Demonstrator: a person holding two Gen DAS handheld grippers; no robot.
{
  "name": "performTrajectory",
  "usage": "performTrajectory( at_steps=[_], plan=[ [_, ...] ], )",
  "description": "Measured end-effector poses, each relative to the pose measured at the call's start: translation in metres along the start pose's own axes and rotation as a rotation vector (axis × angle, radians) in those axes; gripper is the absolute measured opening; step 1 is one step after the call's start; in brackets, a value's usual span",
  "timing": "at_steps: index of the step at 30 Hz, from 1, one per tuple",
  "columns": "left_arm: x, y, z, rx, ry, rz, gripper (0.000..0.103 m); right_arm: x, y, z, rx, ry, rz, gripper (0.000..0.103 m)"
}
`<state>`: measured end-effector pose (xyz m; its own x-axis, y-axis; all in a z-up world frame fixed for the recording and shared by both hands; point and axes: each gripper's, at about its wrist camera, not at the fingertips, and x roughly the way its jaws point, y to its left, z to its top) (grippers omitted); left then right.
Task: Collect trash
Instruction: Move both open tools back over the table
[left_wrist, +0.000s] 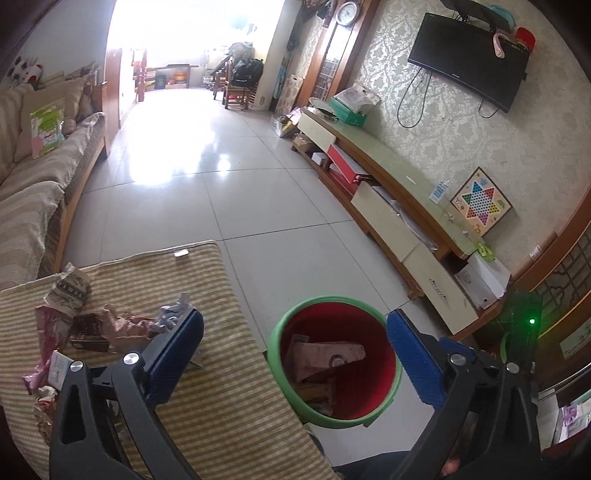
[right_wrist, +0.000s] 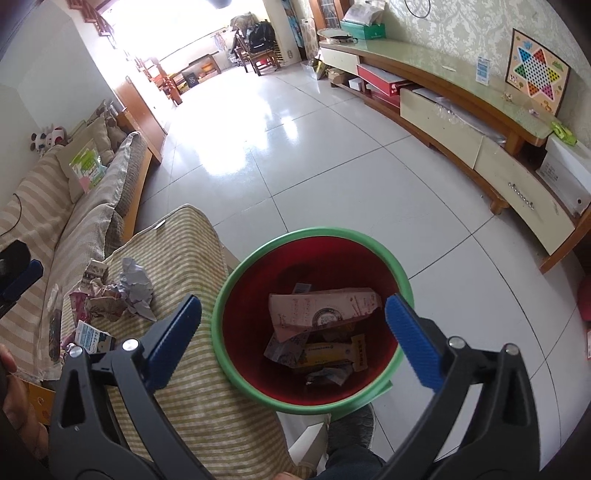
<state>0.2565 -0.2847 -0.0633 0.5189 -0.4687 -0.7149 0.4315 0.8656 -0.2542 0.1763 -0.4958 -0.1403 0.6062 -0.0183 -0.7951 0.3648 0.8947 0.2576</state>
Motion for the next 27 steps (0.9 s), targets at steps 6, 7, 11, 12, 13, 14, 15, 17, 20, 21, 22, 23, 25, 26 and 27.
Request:
performTrajectory(
  at_steps=[6, 7, 11, 12, 13, 14, 15, 17, 20, 21, 22, 23, 25, 26, 27],
  plan=[
    [-0.031, 0.039, -0.007, -0.051, -0.017, 0.045, 0.095, -0.012, 0.031, -0.007, -0.040, -0.012, 0.014, 0.098],
    [-0.036, 0.045, -0.010, -0.060, -0.019, 0.049, 0.095, -0.014, 0.037, -0.008, -0.047, -0.013, 0.018, 0.098],
    [-0.059, 0.071, -0.022, -0.090, -0.033, 0.081, 0.095, -0.021, 0.061, -0.013, -0.078, -0.019, 0.034, 0.099],
    [-0.067, 0.079, -0.026, -0.100, -0.038, 0.090, 0.095, -0.024, 0.067, -0.014, -0.087, -0.021, 0.038, 0.098],
    [-0.073, 0.087, -0.029, -0.108, -0.041, 0.097, 0.095, -0.025, 0.073, -0.016, -0.095, -0.023, 0.041, 0.098],
    [-0.078, 0.093, -0.032, -0.115, -0.044, 0.104, 0.095, -0.028, 0.081, -0.018, -0.106, -0.025, 0.046, 0.099],
    [-0.085, 0.101, -0.037, -0.125, -0.048, 0.115, 0.095, -0.030, 0.088, -0.020, -0.116, -0.026, 0.052, 0.098],
    [-0.097, 0.117, -0.045, -0.144, -0.051, 0.132, 0.095, -0.032, 0.102, -0.024, -0.139, -0.026, 0.060, 0.098],
    [-0.110, 0.139, -0.058, -0.173, -0.050, 0.161, 0.095, -0.034, 0.125, -0.032, -0.169, -0.019, 0.078, 0.099],
    [-0.115, 0.148, -0.064, -0.185, -0.050, 0.171, 0.095, -0.035, 0.133, -0.035, -0.180, -0.017, 0.082, 0.099],
    [-0.120, 0.156, -0.069, -0.195, -0.050, 0.179, 0.095, -0.035, 0.142, -0.039, -0.192, -0.013, 0.088, 0.099],
    [-0.124, 0.163, -0.073, -0.203, -0.047, 0.186, 0.095, -0.035, 0.148, -0.041, -0.200, -0.011, 0.092, 0.099],
    [-0.134, 0.179, -0.083, -0.224, -0.045, 0.197, 0.095, -0.034, 0.165, -0.049, -0.225, -0.002, 0.106, 0.099],
    [-0.139, 0.187, -0.087, -0.232, -0.043, 0.201, 0.095, -0.034, 0.171, -0.051, -0.236, 0.002, 0.110, 0.099],
    [-0.143, 0.192, -0.091, -0.236, -0.042, 0.206, 0.095, -0.033, 0.178, -0.055, -0.248, 0.008, 0.114, 0.099]
  ],
)
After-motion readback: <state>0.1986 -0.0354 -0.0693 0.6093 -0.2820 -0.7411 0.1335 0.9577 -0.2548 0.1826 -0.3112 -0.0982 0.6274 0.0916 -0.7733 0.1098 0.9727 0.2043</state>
